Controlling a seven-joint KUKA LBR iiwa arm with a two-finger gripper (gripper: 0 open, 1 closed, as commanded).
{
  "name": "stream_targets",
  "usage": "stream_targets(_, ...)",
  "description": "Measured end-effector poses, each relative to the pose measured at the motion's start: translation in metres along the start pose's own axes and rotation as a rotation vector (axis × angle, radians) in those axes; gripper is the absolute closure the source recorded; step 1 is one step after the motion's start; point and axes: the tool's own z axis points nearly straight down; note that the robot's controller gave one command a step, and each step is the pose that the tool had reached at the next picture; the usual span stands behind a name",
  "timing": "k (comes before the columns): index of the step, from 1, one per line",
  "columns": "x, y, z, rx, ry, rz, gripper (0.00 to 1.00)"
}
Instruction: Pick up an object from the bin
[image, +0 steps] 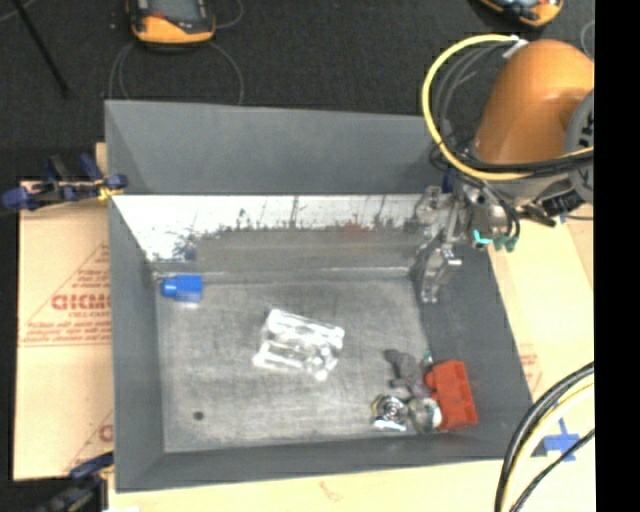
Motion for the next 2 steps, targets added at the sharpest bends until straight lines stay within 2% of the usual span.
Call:
stream_targets(1, -0.008, 0.025, 0.111, -0.001, 0.000, -0.066, 0.00)
stream_targets(2, -0.017, 0.100, 0.120, -0.001, -0.008, -0.299, 0.00)
